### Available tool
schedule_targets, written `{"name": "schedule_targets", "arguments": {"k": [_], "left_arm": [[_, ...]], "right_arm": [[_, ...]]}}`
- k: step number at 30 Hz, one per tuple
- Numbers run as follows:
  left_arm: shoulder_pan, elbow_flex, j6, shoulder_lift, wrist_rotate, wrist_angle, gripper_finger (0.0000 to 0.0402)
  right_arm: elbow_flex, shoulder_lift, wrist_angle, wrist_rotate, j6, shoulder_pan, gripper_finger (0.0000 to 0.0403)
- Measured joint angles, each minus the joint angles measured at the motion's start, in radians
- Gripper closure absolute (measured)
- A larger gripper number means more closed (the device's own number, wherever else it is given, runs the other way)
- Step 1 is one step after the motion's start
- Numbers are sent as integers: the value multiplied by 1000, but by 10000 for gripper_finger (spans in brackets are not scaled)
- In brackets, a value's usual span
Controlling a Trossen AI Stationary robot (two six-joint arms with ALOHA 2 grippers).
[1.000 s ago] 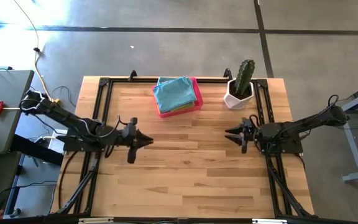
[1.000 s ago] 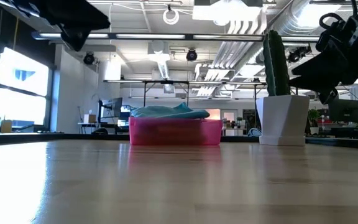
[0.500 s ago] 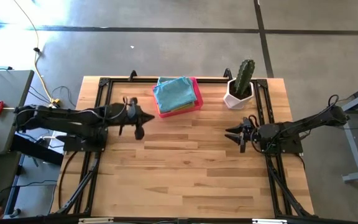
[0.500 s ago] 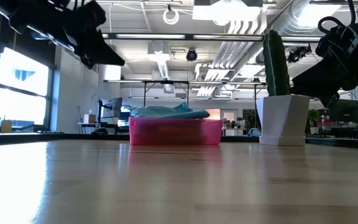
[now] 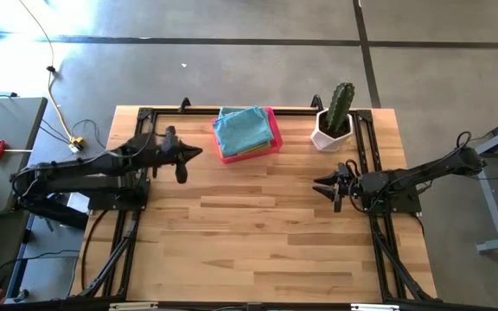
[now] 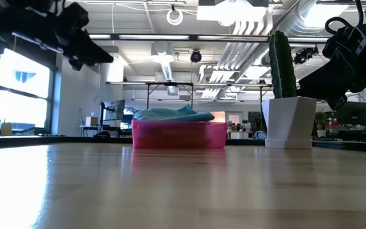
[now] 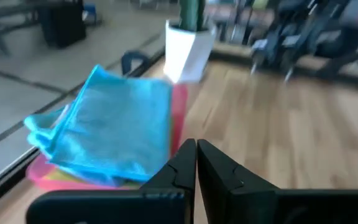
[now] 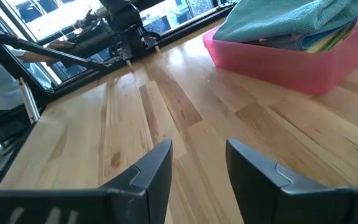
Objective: Fold microfiber towels
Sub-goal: Return to Home Position
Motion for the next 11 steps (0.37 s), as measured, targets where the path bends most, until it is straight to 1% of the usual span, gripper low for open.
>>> {"name": "schedule_targets", "arguments": {"k": [3, 6, 11], "left_arm": [[0, -107, -59, -98, 20, 125, 397], [-1, -193, -101, -184, 48, 207, 397], [-12, -290, -124, -313, 55, 247, 397]], "right_arm": [[0, 0, 0, 0, -1, 0, 261], [0, 0, -1, 0, -1, 0, 261], [0, 0, -4, 0, -1, 0, 261]]}}
